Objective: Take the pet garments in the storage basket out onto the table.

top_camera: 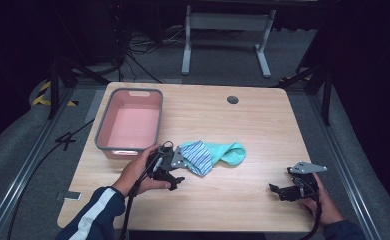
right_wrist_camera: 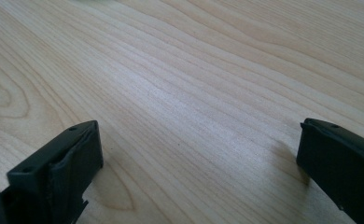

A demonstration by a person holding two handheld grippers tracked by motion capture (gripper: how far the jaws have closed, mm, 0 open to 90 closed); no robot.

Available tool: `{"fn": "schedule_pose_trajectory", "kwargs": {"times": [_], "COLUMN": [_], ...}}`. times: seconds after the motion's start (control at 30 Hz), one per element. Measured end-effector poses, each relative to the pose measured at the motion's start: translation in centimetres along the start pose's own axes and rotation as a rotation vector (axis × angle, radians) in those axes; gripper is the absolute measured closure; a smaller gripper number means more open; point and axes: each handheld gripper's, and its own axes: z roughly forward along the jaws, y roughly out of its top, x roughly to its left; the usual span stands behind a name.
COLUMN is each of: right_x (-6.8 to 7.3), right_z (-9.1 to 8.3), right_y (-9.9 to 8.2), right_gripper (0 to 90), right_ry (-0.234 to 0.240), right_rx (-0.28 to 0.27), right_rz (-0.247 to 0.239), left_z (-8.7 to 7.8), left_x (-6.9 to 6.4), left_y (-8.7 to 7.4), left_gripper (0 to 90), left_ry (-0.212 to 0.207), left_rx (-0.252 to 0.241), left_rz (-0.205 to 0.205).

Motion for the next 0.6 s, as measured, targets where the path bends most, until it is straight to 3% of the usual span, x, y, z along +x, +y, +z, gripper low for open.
{"fn": "schedule_pose_trajectory", "kwargs": {"times": [0.3,0.47,0.6], "right_x": [0.0,0.0,0.0], "right_z": [0.0,0.0,0.0], "right_y": [0.0,0.0,0.0], "right_gripper": [0.7,0.7,0.7], "right_ry": [0.000,0.000,0.000], "right_rx": [0.000,0.000,0.000], "right_rz": [0.000,0.000,0.000], "left_z": [-0.6,-0.9,-1.3], "left_x": [-0.9,-1.0,-0.9], "left_y": [-3.7,-6.2,-8.3], "left_gripper": [20.7,20.7,20.6], "left_ry": [0.026,0.026,0.016], "left_rx": [0.039,0.041,0.007], "left_rz": [-0.011,-0.049,-0.090]}}
